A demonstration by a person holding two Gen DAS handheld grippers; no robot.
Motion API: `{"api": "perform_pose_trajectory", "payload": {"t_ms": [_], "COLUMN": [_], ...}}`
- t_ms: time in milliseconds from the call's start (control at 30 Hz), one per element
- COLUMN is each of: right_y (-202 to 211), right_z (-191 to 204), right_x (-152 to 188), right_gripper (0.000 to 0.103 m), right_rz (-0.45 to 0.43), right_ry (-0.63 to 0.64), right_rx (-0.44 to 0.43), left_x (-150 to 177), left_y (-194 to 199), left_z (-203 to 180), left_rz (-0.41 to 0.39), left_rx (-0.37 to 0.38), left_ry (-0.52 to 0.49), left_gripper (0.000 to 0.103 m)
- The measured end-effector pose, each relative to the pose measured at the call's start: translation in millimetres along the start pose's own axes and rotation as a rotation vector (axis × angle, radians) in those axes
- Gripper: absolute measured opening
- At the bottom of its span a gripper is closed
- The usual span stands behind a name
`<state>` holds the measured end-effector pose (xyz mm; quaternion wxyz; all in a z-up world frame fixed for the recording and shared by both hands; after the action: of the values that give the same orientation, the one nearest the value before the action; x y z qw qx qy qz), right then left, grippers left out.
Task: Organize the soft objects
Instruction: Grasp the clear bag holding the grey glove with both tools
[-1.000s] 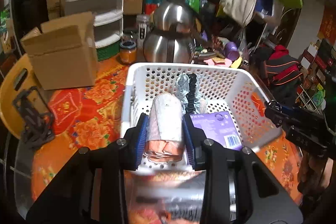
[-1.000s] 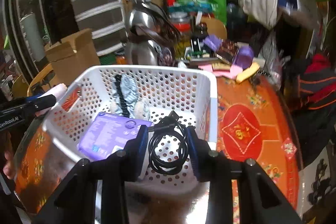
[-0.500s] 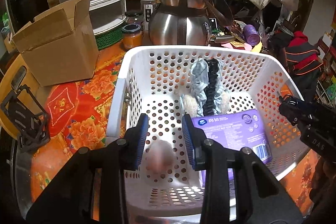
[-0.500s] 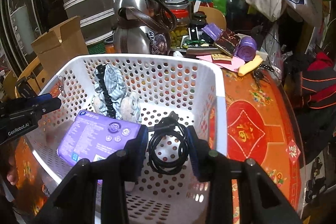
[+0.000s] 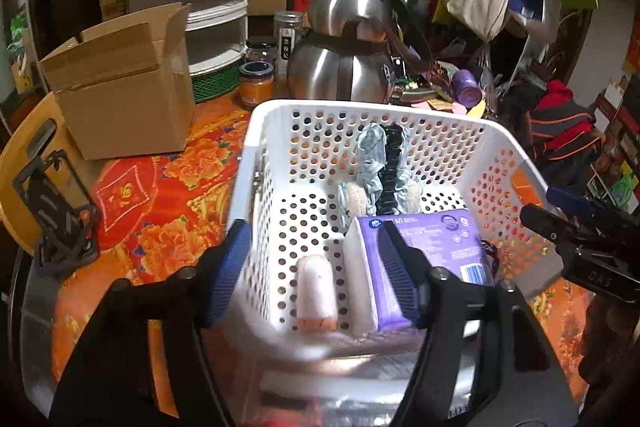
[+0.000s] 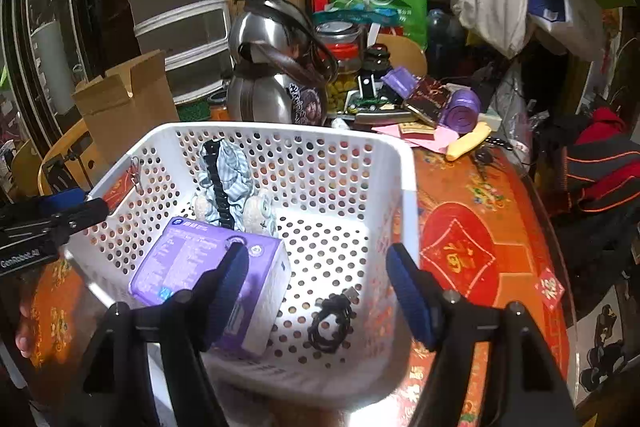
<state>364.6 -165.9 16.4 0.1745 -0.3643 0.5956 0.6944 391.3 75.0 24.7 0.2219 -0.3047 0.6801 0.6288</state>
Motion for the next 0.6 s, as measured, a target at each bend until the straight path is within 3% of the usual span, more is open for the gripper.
{"api": "perform_pose_trajectory", "payload": {"t_ms": [367, 600], "right_y": [30, 72], "right_z": [6, 0], "right_x": [12, 56], "right_gripper": [0.077, 0.079], "right_rz": [-0.034, -0.089], "right_ry": [0.003, -0.065], "right_rx": [-0.022, -0.080], "left_x": [13, 41], "left_y": [41, 81], "left_z": [1, 10], "left_rz": [-0.044, -0.075], "left_rx": [-0.023, 0.000], "left_ry": [-0.025, -0.011], "left_gripper": [0.074, 0.074]}}
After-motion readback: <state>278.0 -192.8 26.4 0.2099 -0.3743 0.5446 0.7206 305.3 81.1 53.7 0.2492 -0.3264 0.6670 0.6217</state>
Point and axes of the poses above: each gripper's, at about its wrist camera, not at the fingertips, and y roughly against the way its jaws point, z to its left, x to its underside, the point moved 2 cm from there along -y, roughly the way its jaws point
